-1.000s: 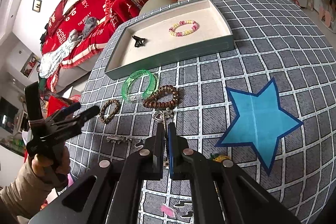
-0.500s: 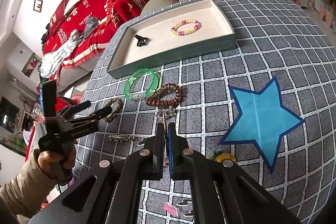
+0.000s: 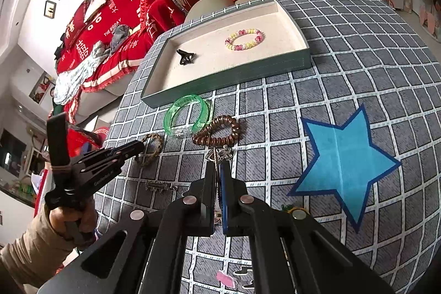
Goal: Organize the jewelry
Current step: 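Lift the rope bracelet with the left tool while the right tool carries the charm, both toward the tray, then open the left tool to drop the rope bracelet in the tray while the right tool releases the charm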
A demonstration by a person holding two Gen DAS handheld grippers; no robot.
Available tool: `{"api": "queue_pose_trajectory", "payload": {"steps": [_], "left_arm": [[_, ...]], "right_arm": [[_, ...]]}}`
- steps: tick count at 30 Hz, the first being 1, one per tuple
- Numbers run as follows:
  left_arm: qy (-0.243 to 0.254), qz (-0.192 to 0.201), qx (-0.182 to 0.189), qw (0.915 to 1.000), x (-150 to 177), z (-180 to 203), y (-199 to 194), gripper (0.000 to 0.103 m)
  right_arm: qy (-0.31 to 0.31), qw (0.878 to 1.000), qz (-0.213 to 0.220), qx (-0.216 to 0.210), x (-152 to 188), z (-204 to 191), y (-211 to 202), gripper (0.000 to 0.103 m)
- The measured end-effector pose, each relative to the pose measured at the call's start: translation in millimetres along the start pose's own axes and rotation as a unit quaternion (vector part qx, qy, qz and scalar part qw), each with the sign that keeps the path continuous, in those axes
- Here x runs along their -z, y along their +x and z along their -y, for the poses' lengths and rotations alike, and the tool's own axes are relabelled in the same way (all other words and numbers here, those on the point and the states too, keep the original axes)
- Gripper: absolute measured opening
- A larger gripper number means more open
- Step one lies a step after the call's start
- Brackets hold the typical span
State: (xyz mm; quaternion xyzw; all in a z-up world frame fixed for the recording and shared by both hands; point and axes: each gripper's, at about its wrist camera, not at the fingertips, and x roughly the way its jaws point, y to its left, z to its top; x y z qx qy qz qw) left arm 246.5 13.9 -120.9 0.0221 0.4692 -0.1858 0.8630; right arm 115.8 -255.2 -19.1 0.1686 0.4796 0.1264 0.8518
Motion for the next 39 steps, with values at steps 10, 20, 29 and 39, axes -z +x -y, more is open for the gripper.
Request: {"api": "queue_pose_trajectory", "payload": {"steps": [10, 20, 29, 39], "left_arm": [[-0.018, 0.059, 0.04, 0.9973, -42, 3, -59, 0.021], [-0.027, 0.085, 0.043, 0.9951, -81, 30, -86, 0.021], [-0.025, 0.061, 0.028, 0.9974, -121, 43, -45, 0.021], [-0.019, 0.036, 0.003, 0.9992, -155, 58, 6, 0.021]], "right_arm": [[-0.002, 1.0, 0.017, -0.01, -33, -2, -4, 0.004], [-0.01, 0.999, 0.028, -0.024, -102, -11, 18, 0.004], [-0.007, 1.0, 0.023, -0.002, -159, 2, 64, 0.004], [0.021, 0.999, 0.006, 0.044, -192, 40, 116, 0.004]]}}
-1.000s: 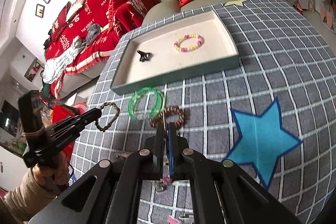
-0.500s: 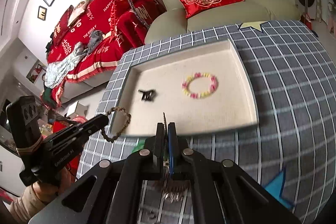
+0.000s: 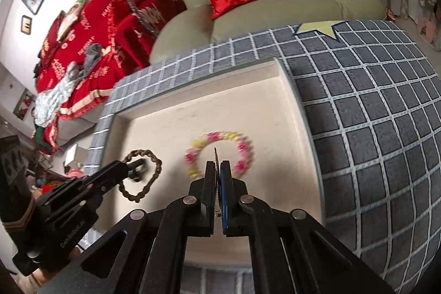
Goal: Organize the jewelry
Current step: 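Open the left tool to drop the rope bracelet in the tray while the right tool releases the charm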
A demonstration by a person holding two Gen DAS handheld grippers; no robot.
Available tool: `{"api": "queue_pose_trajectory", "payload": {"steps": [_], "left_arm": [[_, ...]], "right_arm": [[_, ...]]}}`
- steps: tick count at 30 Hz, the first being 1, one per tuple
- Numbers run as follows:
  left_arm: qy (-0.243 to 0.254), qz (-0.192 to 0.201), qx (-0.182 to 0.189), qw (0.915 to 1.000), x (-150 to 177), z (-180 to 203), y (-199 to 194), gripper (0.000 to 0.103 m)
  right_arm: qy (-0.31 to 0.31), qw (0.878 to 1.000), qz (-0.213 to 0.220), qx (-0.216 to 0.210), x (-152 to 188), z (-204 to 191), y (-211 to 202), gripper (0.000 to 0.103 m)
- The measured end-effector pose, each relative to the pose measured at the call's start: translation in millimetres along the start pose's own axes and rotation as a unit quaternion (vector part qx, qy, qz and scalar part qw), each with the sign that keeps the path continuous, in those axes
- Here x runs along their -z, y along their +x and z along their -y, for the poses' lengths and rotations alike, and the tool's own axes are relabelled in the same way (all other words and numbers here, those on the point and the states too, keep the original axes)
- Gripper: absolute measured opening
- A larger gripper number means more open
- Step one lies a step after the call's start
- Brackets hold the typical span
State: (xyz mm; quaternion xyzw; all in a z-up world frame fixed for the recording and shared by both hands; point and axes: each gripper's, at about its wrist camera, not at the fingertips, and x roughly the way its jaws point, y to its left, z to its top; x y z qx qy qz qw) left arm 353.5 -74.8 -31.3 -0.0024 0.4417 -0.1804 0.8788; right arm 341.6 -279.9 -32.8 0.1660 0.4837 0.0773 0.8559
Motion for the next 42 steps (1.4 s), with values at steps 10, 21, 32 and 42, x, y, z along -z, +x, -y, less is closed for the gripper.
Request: {"api": "queue_pose_trajectory", "payload": {"steps": [10, 21, 32, 42], "left_arm": [[0.051, -0.033, -0.048, 0.997, 4, 21, 33, 0.021], [0.062, -0.034, -0.078, 0.9944, 7, 28, 35, 0.021], [0.055, -0.001, -0.075, 0.9957, 3, 27, 14, 0.021], [0.047, 0.007, -0.066, 0.9967, -2, 29, 10, 0.022]], "right_arm": [[-0.007, 0.999, -0.011, 0.03, 1, 13, 29, 0.004], [0.009, 1.0, -0.012, 0.011, 2, 17, 25, 0.05], [0.037, 0.998, 0.051, -0.02, 11, 14, -32, 0.068], [0.057, 0.997, 0.055, -0.017, 28, 24, -54, 0.069]]}}
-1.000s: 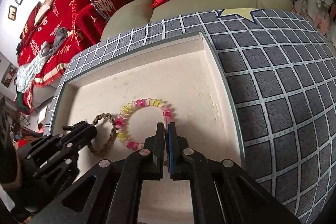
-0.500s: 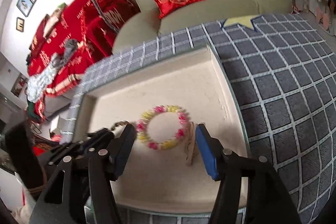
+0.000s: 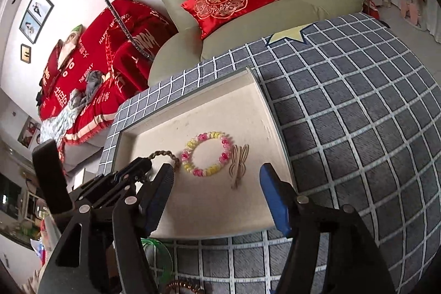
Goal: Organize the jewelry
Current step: 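Open the left tool to drop the rope bracelet in the tray while the right tool releases the charm, then withdraw both open tools from the tray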
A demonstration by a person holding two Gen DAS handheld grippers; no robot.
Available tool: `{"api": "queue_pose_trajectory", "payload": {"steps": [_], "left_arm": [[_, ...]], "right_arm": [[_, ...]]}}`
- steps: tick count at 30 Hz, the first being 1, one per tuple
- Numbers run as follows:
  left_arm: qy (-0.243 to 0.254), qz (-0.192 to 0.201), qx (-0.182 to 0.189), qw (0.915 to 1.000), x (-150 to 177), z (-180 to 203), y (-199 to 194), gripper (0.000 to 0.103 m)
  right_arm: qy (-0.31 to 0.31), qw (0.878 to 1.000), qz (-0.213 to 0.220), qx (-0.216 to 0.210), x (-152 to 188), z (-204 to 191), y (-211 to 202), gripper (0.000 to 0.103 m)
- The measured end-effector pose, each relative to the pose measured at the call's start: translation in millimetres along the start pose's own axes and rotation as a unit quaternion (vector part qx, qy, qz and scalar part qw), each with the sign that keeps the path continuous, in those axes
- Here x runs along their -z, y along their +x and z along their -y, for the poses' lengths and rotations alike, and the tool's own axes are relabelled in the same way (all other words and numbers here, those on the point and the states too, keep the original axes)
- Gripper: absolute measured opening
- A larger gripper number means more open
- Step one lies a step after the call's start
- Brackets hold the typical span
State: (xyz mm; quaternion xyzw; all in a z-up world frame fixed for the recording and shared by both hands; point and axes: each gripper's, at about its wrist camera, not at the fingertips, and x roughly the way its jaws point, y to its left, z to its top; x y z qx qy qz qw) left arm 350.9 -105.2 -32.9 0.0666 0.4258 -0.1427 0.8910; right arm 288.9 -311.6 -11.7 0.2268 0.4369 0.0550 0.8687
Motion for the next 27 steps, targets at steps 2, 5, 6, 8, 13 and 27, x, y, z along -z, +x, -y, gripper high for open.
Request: {"api": "queue_pose_trajectory", "payload": {"steps": [2, 5, 6, 8, 13, 27], "left_arm": [[-0.007, -0.001, 0.002, 1.0, -1, -1, 0, 0.022], [-0.007, 0.004, 0.001, 1.0, -2, -1, -4, 0.022], [-0.007, 0.006, 0.002, 1.0, -3, -1, -6, 0.023], [-0.013, 0.007, 0.003, 0.9999, -4, -3, -9, 0.098], [-0.026, 0.018, -0.006, 0.9995, -7, -7, -4, 0.103], [-0.012, 0.051, -0.043, 0.9977, 31, -25, -72, 0.103]], "right_arm": [[0.003, 1.0, 0.0, -0.001, 3, 1, -2, 0.069], [0.008, 1.0, 0.001, -0.003, 6, 4, -4, 0.069], [0.013, 1.0, 0.001, -0.005, 7, 6, -5, 0.069], [0.02, 1.0, 0.003, -0.007, 6, 10, -5, 0.069], [0.023, 1.0, 0.011, -0.007, 9, 14, -14, 0.079], [0.015, 0.999, 0.029, -0.022, 39, 2, -54, 0.103]]}}
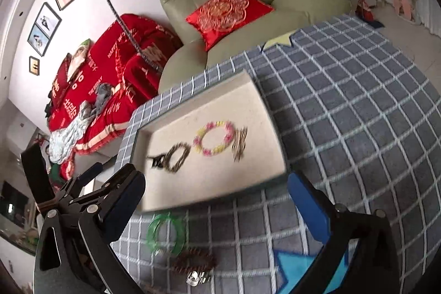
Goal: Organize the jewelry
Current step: 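Withdraw both open tools from the tray, then grasp the silver rhinestone hair clip with the left tool while the right tool grasps the yellow sunflower hair tie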
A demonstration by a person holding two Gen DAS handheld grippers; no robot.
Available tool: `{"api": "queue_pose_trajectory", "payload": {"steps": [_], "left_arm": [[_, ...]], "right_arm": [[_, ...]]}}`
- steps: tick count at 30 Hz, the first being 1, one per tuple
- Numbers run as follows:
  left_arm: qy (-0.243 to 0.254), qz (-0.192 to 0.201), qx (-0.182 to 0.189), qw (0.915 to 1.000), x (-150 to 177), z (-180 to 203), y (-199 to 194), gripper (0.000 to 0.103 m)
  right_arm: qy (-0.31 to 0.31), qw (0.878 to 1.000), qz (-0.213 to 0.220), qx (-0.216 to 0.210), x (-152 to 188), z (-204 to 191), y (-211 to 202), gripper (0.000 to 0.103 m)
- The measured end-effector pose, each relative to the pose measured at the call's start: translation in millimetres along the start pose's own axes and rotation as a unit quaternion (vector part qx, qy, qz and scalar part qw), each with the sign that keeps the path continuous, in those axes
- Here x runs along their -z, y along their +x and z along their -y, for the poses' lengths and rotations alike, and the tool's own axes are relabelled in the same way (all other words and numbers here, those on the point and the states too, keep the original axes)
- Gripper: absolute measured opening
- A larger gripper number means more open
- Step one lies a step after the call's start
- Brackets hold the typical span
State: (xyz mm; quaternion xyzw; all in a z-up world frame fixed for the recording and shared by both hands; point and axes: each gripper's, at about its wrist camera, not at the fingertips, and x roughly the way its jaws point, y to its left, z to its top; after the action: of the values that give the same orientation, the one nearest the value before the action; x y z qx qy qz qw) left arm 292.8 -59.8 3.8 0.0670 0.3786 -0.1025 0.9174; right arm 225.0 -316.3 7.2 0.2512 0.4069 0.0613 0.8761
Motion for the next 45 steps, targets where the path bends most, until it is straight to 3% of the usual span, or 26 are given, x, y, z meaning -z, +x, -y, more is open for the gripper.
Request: {"api": "queue_pose_trajectory", "payload": {"steps": [3, 10, 19, 30, 39, 45], "left_arm": [[-0.011, -0.014, 0.002, 0.9998, 20, -16, -18, 0.103], [-0.004, -0.052, 0.045, 0.9976, 86, -29, -54, 0.103], [0.074, -0.053, 0.059, 0.9941, 147, -1, -89, 0.103], [0.109, -0.074, 0.074, 0.9886, 168, 12, -83, 0.103], [0.118, -0.087, 0.074, 0.9863, 171, 19, -70, 0.103], [0.116, -0.091, 0.092, 0.9848, 169, 23, -66, 0.103]], "right_arm": [[0.008, 1.0, -0.01, 0.0, 12, 2, -10, 0.103], [0.011, 0.999, -0.047, 0.017, 57, 7, -26, 0.103], [-0.001, 0.993, -0.088, 0.08, 126, 19, -43, 0.103], [-0.038, 0.983, -0.104, 0.147, 177, 27, -51, 0.103], [-0.091, 0.977, -0.101, 0.163, 180, 12, -40, 0.103], [-0.137, 0.967, -0.1, 0.188, 179, -1, -25, 0.093]]}}
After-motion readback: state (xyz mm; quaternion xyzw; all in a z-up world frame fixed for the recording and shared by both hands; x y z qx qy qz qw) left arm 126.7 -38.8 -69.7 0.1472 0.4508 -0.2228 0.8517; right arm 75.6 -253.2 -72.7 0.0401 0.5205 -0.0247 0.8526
